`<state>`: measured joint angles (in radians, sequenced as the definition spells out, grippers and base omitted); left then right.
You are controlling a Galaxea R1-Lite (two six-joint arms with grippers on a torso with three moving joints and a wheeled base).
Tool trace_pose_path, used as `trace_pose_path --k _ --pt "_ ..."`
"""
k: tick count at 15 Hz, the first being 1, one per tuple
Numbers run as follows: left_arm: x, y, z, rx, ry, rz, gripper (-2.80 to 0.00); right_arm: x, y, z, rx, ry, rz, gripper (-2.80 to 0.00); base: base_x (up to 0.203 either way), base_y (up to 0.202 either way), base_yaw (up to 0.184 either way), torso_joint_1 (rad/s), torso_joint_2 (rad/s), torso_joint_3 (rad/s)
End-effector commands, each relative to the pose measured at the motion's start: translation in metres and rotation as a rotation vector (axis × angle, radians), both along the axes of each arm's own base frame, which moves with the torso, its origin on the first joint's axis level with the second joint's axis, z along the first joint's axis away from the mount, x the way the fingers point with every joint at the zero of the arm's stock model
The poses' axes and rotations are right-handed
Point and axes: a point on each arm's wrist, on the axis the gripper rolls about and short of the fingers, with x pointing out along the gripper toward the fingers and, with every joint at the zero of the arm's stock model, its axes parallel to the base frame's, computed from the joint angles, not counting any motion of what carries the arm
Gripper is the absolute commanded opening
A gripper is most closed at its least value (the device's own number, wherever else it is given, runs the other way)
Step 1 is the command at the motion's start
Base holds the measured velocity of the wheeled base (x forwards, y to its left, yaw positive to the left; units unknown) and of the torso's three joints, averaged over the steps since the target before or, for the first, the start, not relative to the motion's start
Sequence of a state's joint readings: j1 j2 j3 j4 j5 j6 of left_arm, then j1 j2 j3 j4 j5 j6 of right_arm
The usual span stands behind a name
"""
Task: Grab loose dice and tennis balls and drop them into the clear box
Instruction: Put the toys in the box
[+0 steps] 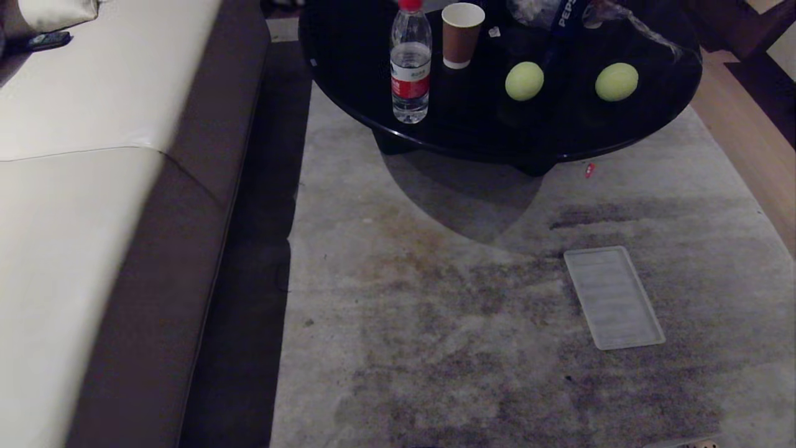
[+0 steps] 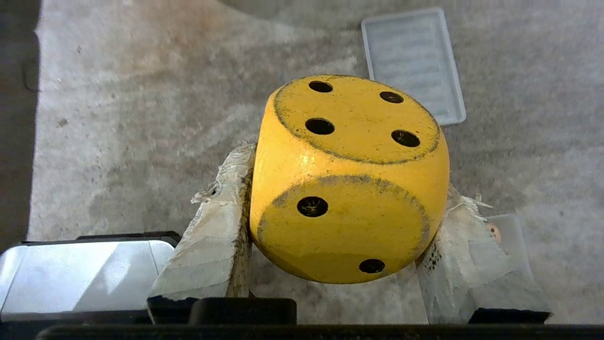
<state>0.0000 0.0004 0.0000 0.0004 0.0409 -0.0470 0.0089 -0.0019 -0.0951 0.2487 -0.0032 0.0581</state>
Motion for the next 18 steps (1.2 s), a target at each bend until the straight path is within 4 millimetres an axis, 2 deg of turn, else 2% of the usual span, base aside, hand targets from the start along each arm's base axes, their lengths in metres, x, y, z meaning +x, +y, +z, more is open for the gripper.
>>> trace_pose_path --k 1,18 --pt "0.0002 0.0 -0.0004 -0.002 0.002 0.001 -2.8 0.0001 0.0 -0.0001 0.0 0.003 0.0 -2.8 0.0 0.0 0.0 -0.001 0.0 0.203" --pt "0.0002 0.0001 -0.0004 -0.009 0.002 0.004 -2.8 0.0001 0.0 -0.0001 0.0 0.003 0.0 -2.8 0.0 0.0 0.0 0.002 0.0 0.203"
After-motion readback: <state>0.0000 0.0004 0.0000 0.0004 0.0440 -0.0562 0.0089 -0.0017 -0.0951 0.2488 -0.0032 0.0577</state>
